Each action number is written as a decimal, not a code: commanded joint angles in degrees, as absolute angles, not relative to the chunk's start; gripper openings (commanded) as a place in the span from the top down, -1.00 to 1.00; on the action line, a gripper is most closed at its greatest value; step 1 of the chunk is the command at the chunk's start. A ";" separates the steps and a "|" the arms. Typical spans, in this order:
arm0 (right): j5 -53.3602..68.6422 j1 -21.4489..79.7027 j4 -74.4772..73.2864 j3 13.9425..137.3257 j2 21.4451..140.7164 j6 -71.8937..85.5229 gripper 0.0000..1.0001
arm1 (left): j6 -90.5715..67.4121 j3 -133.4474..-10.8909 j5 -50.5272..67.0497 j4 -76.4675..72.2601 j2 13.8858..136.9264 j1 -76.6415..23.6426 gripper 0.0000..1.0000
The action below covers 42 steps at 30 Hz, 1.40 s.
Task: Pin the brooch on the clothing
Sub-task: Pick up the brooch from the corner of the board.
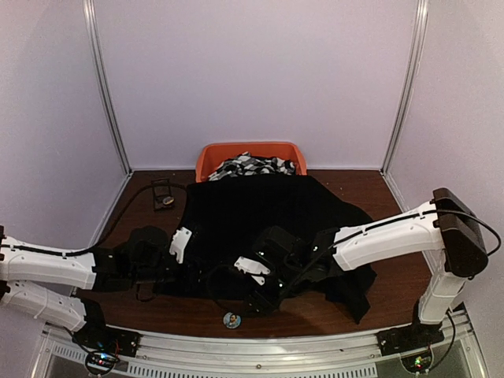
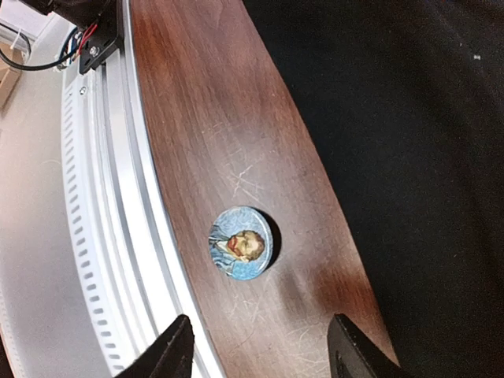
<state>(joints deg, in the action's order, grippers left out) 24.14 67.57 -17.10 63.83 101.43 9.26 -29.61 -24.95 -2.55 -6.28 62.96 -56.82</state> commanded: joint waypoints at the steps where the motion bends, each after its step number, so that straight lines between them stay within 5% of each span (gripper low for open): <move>1: 28.68 65.99 -12.78 61.60 100.11 20.78 -0.18 | -35.50 -26.64 5.49 -4.92 65.40 -57.68 0.38; 7: 32.04 62.84 -6.39 58.44 100.18 30.56 -0.16 | -36.64 -26.40 9.13 -4.51 67.51 -58.32 1.00; 22: 37.99 62.26 -1.81 57.13 103.38 37.90 0.00 | -33.46 -31.67 23.04 -0.99 78.60 -65.92 1.00; 42: 41.39 62.40 3.49 56.96 109.66 41.70 0.11 | -43.01 -25.03 16.37 -4.79 79.88 -65.90 1.00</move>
